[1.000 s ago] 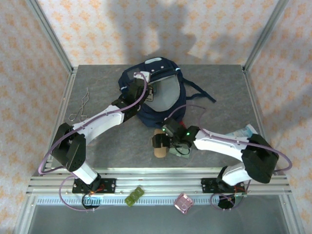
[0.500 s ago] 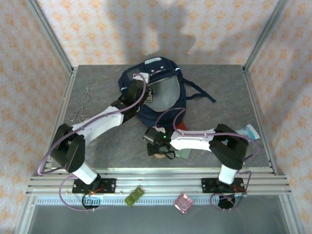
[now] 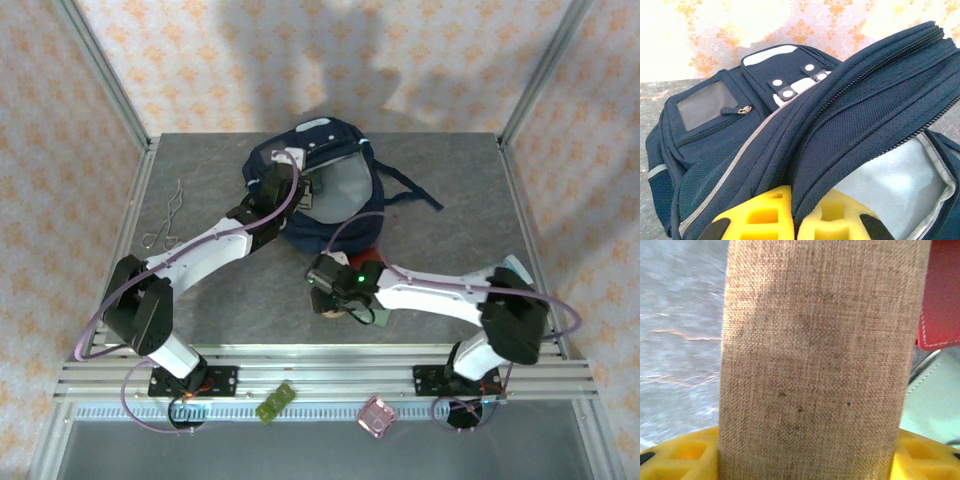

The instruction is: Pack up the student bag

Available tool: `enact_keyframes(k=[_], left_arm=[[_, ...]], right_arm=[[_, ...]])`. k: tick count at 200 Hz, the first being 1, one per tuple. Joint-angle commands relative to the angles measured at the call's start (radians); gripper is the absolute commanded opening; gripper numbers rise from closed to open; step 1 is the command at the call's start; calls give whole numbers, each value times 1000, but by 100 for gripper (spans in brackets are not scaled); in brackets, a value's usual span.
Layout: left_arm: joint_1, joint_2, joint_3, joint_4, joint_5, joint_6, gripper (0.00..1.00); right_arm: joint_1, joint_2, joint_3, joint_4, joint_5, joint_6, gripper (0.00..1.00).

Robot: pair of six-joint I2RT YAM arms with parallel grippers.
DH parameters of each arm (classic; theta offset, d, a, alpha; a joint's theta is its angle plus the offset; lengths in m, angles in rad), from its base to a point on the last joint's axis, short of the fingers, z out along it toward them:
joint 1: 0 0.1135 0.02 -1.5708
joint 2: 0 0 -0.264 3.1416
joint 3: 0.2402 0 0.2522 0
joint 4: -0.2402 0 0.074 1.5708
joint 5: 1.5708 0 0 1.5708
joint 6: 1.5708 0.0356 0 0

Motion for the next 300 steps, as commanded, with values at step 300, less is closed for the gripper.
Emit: enact_keyframes(k=[300], left_arm=[[15,-119,23,99,3,-32,0]], right_arm=[[-499,417,565,65,17,-377,81]])
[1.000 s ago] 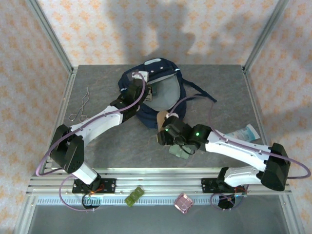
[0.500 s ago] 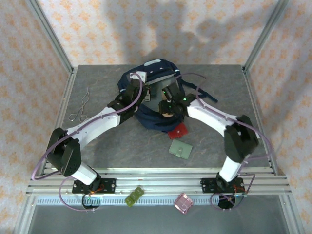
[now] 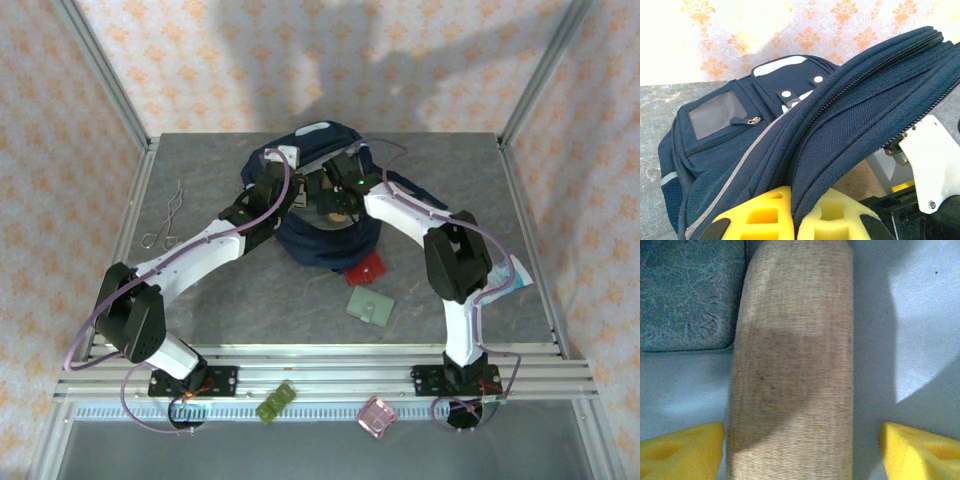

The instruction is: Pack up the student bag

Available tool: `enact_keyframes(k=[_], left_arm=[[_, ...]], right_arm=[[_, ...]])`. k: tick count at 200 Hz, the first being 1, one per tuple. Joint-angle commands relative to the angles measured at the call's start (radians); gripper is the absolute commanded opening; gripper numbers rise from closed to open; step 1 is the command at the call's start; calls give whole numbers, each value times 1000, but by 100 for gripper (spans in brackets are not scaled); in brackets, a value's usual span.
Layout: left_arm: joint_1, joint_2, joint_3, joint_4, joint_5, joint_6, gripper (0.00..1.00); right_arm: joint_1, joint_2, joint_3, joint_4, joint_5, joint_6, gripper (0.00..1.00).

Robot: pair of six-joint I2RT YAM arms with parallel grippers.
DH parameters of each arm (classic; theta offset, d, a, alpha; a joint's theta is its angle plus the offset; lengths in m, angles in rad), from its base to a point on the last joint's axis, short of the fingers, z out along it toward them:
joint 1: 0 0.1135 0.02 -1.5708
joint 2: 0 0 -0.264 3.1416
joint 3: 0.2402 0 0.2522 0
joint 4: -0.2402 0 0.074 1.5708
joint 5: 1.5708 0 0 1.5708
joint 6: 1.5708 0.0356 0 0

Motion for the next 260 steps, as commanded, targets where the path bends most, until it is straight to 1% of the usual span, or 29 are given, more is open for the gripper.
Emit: enact_keyframes(k=[1,16,41,51,60,70,77,90,99,109,132,145,176,199,226,238,249,260], left_arm=[[2,-66,31,136,11,-31,0],[3,-62,30,141,16,-34,0],[1,-54,35,141,28,-40,0],[1,-51,38,140,35,-45,0],[1,-49,39,139,38,-47,0],[1,-48,37,142,43,-50,0],[0,-47,36,142,42,-52,0],[1,-46,36,142,44,-54,0],[0,-46,36,142,45,-56,0],[0,-47,36,142,44,-56,0],[-1,-47,37,138,42,-54,0],[-1,-47,36,139,49,-57,0],[0,-54,18,149,56,-70,0],[-2,-65,-2,152,61,-82,0],[-4,-85,-36,155,50,-97,0],[-5,-90,-44,150,31,-99,0],[-4,-87,-43,132,10,-97,0],[-4,-80,-42,116,-12,-89,0]], right_arm=[[-5,-105,-54,8,18,26,81],[-4,-181,-129,49,-25,49,79],[-2,-295,-289,129,-94,99,73],[-1,-327,-339,152,-101,112,69],[-1,-348,-381,177,-112,118,62],[-1,-359,-420,208,-128,130,51],[-1,-358,-441,228,-144,137,41],[-1,-346,-472,270,-163,151,25],[-1,-331,-483,292,-175,162,20],[-1,-312,-485,308,-189,172,17],[-3,-268,-480,350,-179,188,16],[-10,-239,-462,375,-151,205,16],[-28,-154,-361,432,-70,253,16],[-65,-101,-291,495,-55,289,16],[-97,-26,-217,552,-101,298,16],[-98,-1,-183,526,-120,287,17],[-97,-13,-189,513,-154,281,19],[-95,-58,-236,513,-176,279,21]])
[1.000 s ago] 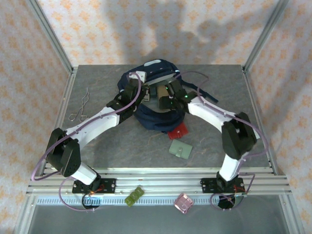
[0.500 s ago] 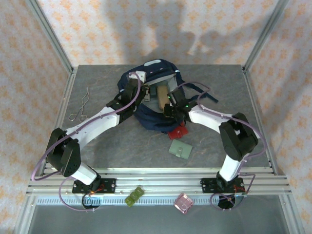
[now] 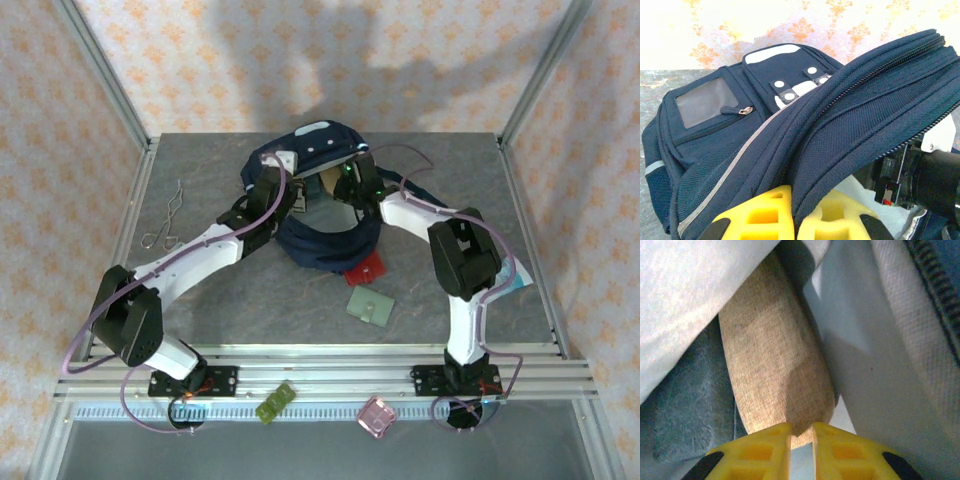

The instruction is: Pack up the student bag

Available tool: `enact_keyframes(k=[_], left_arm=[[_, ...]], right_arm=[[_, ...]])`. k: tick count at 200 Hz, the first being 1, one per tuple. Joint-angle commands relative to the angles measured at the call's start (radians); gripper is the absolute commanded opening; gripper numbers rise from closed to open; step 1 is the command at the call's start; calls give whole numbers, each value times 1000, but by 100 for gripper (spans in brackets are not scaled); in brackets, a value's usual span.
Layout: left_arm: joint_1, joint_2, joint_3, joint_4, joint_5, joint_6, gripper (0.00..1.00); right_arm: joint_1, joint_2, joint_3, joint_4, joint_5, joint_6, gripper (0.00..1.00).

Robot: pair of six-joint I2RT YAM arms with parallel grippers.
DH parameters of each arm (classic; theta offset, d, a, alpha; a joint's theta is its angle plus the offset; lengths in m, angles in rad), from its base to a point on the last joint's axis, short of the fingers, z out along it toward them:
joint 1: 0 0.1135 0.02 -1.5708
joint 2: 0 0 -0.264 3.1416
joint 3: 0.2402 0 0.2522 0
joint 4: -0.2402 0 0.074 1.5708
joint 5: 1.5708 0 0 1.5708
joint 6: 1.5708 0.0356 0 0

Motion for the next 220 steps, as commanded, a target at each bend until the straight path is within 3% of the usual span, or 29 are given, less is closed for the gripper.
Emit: enact_keyframes(k=[1,15,47,80,102,117,141,163,184,220], left_arm=[[-4,-56,13,92,-51,-36,0],[-2,-48,13,83,-75,-28,0],[3,-16,35,69,-96,-26,0],[6,-1,60,62,-102,-30,0],[5,4,68,52,-105,-27,0],[6,2,64,53,-106,-25,0],[6,-2,65,46,-108,-25,0],[7,-21,56,37,-124,-27,0],[7,-58,31,24,-138,-27,0],[4,-136,-38,7,-119,-54,0]], right_arm=[[12,-46,-30,14,-46,3,21],[14,-130,-108,3,-60,0,25],[12,-315,-243,-98,-53,16,44],[11,-474,-395,-179,40,55,63],[5,-535,-493,-186,100,116,72],[-3,-529,-543,-131,62,135,74],[-2,-445,-532,-33,-18,131,68],[-2,-327,-424,-30,1,104,41],[-3,-223,-288,-51,17,65,29],[-9,-51,-61,-89,7,16,23]])
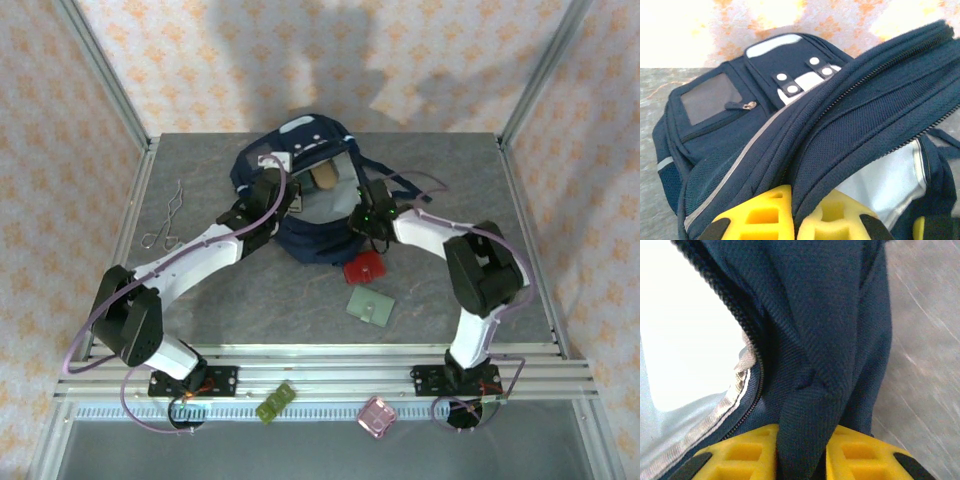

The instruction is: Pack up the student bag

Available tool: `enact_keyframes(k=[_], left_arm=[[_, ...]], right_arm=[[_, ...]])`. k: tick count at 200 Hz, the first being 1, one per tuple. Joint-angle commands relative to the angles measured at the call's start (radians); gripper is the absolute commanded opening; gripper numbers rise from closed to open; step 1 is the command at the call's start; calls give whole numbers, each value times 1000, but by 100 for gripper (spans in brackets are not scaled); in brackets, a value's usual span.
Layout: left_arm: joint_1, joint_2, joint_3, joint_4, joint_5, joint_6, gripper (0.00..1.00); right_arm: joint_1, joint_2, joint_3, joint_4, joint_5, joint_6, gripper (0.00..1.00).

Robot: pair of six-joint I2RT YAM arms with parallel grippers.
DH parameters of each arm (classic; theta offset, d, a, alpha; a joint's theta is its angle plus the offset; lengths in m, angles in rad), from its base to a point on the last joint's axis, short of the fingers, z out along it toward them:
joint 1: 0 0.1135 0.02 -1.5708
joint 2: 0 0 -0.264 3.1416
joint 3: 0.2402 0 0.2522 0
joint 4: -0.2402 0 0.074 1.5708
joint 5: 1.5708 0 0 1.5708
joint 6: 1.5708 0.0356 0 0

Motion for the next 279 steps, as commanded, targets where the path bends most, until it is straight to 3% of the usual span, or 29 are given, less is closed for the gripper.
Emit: enact_keyframes(k=[1,53,84,103,119,143,164,199,219,239,279], left_arm=[[-3,-119,-16,41,-22,-56,0],[-32,17,66,83,83,-105,0],[-41,164,238,27,134,-110,0],[-47,251,344,-42,180,-109,0],[-54,283,369,-66,212,-136,28],[-58,212,269,-2,206,-197,47],[-53,92,128,51,159,-246,56],[16,-58,-78,52,85,-392,58],[111,-92,-226,149,175,-511,59],[183,-72,-313,241,238,-606,61],[234,27,-346,373,255,-685,61]], right_arm=[[-6,80,149,70,10,-41,23],[-60,183,326,41,-50,-19,24],[-60,67,231,17,-35,-41,37],[-60,-37,112,22,-13,-47,39],[-60,-135,14,31,-5,-44,42],[-60,-247,-108,58,-40,-31,43],[-54,-325,-183,65,-64,-47,46],[2,-398,-232,81,-101,-94,49],[49,-404,-238,100,-115,-99,49],[93,-400,-239,129,-130,-90,49],[134,-386,-234,150,-136,-73,49]])
